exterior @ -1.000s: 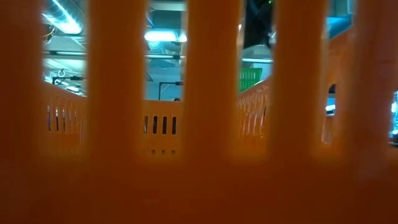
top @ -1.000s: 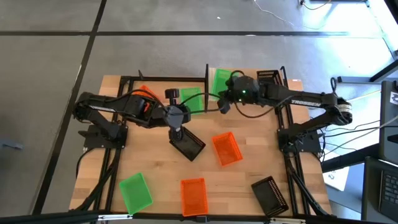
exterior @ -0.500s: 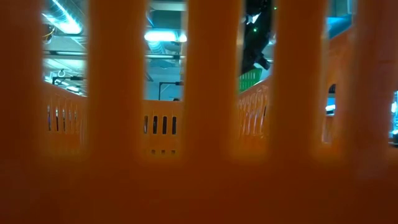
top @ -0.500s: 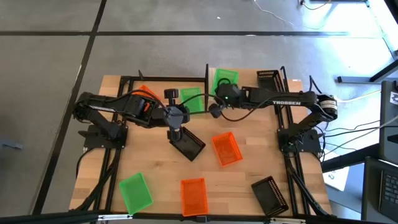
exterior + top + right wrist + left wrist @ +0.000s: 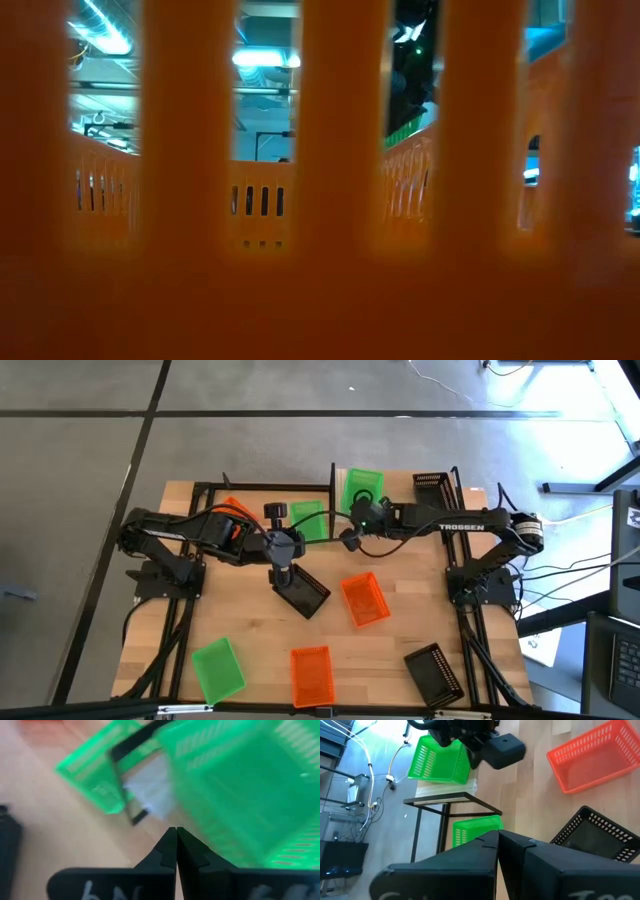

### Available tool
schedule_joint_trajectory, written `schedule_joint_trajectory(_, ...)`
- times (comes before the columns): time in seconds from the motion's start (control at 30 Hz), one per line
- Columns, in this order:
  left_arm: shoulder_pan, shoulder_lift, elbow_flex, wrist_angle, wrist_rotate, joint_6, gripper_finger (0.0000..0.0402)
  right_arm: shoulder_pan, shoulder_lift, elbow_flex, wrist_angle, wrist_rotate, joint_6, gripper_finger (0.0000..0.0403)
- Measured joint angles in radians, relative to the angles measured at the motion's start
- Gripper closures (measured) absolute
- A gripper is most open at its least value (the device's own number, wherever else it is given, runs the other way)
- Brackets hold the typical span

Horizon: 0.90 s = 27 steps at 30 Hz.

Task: Stack baskets on shelf by color
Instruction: Put the middle green bin on the shelf

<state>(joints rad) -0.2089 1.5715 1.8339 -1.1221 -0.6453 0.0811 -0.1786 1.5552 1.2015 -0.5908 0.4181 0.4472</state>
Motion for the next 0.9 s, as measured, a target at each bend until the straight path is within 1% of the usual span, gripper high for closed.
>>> schedule_joint_trajectory(0.07, 0.0, 0.0, 0.0, 0.0, 0.0, 0.0, 0.0401, 0.02, -0.001, 0.0, 0.017, -0.057, -0.016, 0.0403)
schedule_joint_trajectory(0.13, 0.002, 0.0, 0.0, 0.0, 0.001, 0.0, 0.0401, 0.046, -0.012, 0.0, 0.034, -0.065, -0.036, 0.0403)
schedule_joint_trajectory(0.2, 0.008, 0.0, 0.0, 0.0, 0.012, 0.0, 0.0401, 0.073, -0.032, 0.0, 0.065, 0.004, -0.058, 0.0403)
schedule_joint_trajectory(0.27, 0.011, 0.0, 0.0, -0.001, 0.013, 0.0, 0.0401, 0.096, -0.056, 0.0, 0.092, 0.118, -0.075, 0.0403)
schedule_joint_trajectory(0.3, 0.013, 0.0, 0.0, -0.001, 0.013, 0.0, 0.0401, 0.103, -0.067, 0.0, 0.113, 0.157, -0.09, 0.0403)
schedule_joint_trajectory(0.33, 0.015, 0.0, 0.0, -0.001, 0.013, 0.0, 0.0401, 0.105, -0.077, 0.001, 0.14, 0.172, -0.114, 0.0403)
schedule_joint_trajectory(0.37, 0.017, 0.0, 0.0, -0.001, 0.014, 0.0, 0.0401, 0.103, -0.086, 0.002, 0.169, 0.165, -0.138, 0.0403)
schedule_joint_trajectory(0.4, 0.019, 0.0, 0.0, -0.001, 0.015, 0.0, 0.0401, 0.096, -0.09, 0.002, 0.202, 0.146, -0.157, 0.0403)
schedule_joint_trajectory(0.5, 0.021, 0.0, 0.0, -0.001, 0.015, 0.0, 0.0401, 0.054, -0.092, 0.002, 0.31, 0.023, -0.207, 0.0403)
schedule_joint_trajectory(0.57, 0.021, 0.0, 0.0, 0.0, 0.015, 0.0, 0.0402, 0.01, -0.092, 0.002, 0.356, -0.041, -0.209, 0.0403)
schedule_joint_trajectory(0.63, 0.021, 0.0, 0.0, 0.0, 0.016, -0.001, 0.0402, -0.035, -0.093, 0.002, 0.357, -0.075, -0.209, 0.0403)
schedule_joint_trajectory(0.7, 0.021, 0.0, 0.0, -0.001, 0.015, -0.002, 0.0402, -0.077, -0.092, 0.002, 0.357, -0.114, -0.245, 0.0403)
schedule_joint_trajectory(0.83, 0.021, 0.0, 0.001, -0.004, 0.015, -0.018, 0.0401, -0.159, -0.086, 0.002, 0.357, -0.27, -0.347, 0.0403)
schedule_joint_trajectory(0.9, 0.021, 0.0, 0.001, -0.011, 0.015, -0.019, 0.0401, -0.188, -0.082, 0.002, 0.348, -0.328, -0.39, 0.0403)
